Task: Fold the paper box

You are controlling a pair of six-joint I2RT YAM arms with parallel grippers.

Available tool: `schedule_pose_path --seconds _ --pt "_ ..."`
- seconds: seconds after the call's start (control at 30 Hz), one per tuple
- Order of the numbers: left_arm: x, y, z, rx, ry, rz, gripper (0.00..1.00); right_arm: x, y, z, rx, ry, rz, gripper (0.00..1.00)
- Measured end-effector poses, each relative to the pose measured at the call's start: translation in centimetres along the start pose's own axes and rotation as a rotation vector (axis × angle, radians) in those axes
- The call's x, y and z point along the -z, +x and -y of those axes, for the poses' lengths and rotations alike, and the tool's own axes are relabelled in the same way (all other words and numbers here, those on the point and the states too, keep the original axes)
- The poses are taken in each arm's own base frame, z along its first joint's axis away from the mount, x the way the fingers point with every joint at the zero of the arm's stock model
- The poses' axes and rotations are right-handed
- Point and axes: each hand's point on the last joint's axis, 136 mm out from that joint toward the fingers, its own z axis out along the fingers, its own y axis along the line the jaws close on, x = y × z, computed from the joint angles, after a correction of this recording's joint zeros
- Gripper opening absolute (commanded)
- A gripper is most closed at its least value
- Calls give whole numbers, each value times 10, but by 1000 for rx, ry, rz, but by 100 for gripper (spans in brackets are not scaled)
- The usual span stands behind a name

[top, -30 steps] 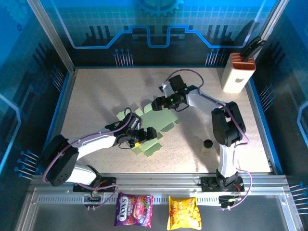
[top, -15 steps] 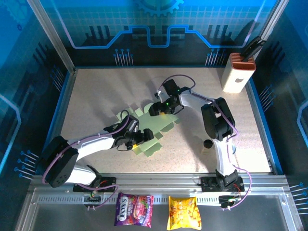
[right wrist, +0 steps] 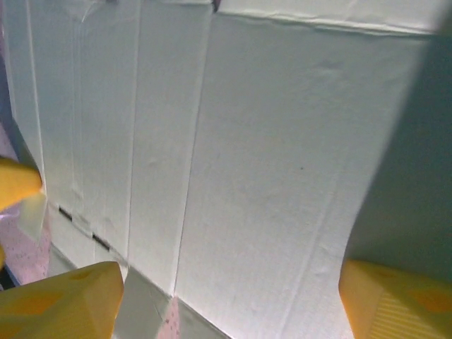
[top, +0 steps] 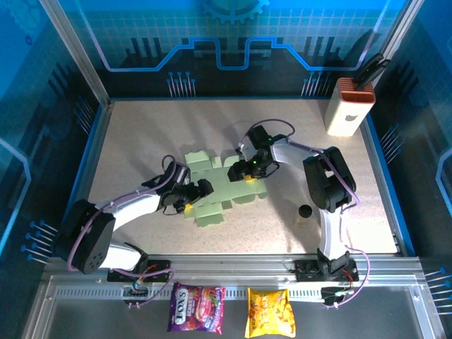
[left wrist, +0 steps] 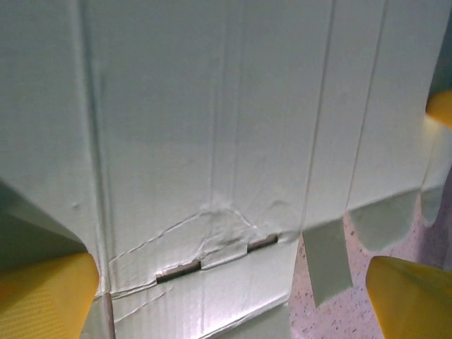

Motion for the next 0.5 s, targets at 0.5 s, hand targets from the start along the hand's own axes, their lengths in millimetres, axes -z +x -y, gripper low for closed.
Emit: schedule_pose_path --seconds 0.5 --pt "-25 -57 24 -90 -40 -28 99 2 79 -20 -44 -75 -59 82"
